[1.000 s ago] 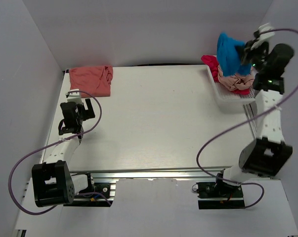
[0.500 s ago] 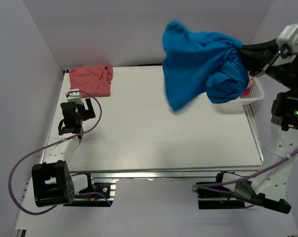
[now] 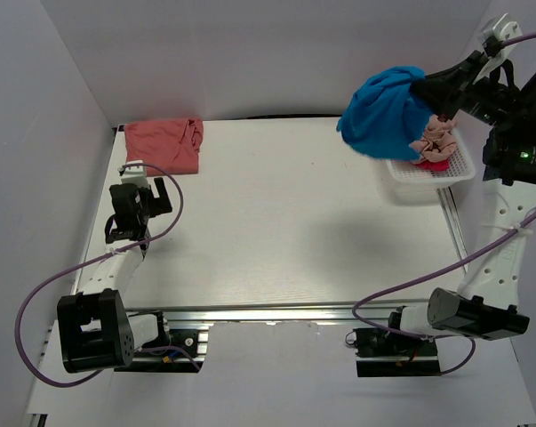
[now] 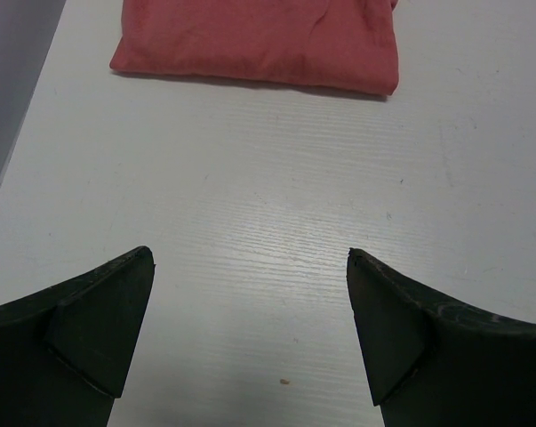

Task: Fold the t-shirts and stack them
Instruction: Move the tshirt to the center of the board, then flatten out the tshirt

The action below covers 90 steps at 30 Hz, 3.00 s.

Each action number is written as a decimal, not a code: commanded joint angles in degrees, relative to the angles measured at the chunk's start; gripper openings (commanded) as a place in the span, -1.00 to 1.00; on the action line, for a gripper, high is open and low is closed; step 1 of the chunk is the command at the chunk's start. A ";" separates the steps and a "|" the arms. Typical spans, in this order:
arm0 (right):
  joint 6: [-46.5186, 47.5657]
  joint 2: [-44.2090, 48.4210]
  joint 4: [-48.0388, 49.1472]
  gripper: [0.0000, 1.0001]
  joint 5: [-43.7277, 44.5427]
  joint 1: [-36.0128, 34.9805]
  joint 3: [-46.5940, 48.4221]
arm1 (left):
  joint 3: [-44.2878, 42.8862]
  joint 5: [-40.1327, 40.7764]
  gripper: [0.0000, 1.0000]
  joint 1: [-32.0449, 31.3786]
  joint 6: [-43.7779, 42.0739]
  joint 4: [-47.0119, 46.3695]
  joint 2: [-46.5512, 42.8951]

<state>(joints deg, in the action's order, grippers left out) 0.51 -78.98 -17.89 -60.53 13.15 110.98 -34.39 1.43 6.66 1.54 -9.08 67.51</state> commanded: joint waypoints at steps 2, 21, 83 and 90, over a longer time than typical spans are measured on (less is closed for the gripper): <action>12.80 5.05 -7.84 -1.00 4.61 -6.10 -4.00 | -1.91 -1.26 0.96 0.02 0.66 0.11 -0.10; 13.99 1.21 -5.40 -1.00 18.34 -31.60 -19.75 | -37.33 -16.01 0.96 -19.05 10.31 13.84 10.45; 27.17 -37.63 2.69 0.76 46.56 -37.93 -12.76 | -30.74 -17.43 0.96 -25.29 6.63 11.45 14.06; 26.47 -48.54 1.10 0.75 44.54 -37.05 -0.52 | -29.07 -16.73 0.96 -25.29 5.14 11.45 14.85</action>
<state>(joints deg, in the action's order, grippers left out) 27.38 -126.72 -17.02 -14.46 -24.10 105.21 -64.07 -15.44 -18.37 8.03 2.63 84.44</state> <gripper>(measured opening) 0.877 0.982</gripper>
